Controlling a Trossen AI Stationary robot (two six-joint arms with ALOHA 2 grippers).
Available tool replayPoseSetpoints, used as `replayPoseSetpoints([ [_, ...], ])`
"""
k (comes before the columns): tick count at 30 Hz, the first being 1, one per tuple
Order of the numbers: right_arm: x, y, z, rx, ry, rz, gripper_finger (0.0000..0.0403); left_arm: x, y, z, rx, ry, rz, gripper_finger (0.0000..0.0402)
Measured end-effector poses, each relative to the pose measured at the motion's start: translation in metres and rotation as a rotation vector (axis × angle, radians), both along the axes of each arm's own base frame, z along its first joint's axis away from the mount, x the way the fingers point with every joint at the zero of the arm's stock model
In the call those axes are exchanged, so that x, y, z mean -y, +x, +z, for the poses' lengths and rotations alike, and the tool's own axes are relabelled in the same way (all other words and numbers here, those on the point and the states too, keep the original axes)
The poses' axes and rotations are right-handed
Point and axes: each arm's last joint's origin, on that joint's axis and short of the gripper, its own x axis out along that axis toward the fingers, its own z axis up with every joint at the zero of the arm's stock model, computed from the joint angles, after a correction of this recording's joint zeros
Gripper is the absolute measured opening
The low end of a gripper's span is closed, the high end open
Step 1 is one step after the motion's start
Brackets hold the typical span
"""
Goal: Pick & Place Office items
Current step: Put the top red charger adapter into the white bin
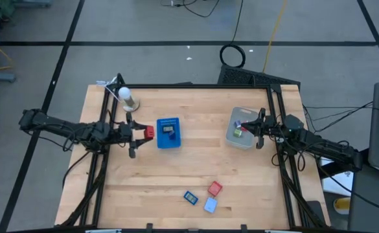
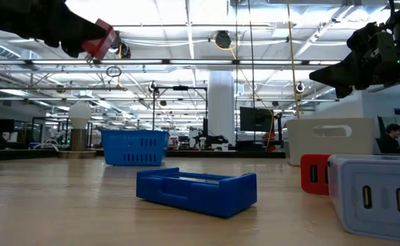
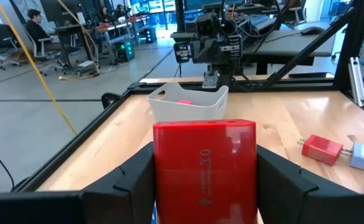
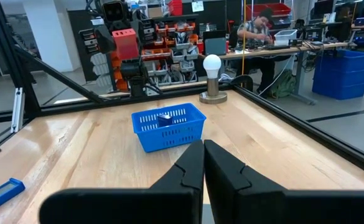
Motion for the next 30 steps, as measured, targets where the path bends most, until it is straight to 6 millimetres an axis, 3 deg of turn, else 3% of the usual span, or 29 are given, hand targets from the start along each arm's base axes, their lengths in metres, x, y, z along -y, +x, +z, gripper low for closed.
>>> replayPoseSetpoints([
  [8, 0.000, 0.000, 0.003, 0.020, -0.038, 0.004, 0.0004, 0.000, 0.000, 0.000, -0.004, -0.006, 0.000, 0.0208],
  [15, -0.001, -0.002, 0.020, 0.189, -0.140, 0.010, 0.0004, 0.003, 0.004, 0.006, 0.069, -0.055, -0.072, 0.0208],
  [21, -0.009, -0.001, 0.034, 0.313, -0.312, 0.188, 0.0004, 0.008, 0.017, 0.007, 0.123, -0.082, -0.143, 0.0208],
  [30, -0.017, 0.020, 0.024, 0.168, -0.369, 0.223, 0.0012, 0.013, 0.038, 0.003, 0.178, -0.095, -0.160, 0.0208],
])
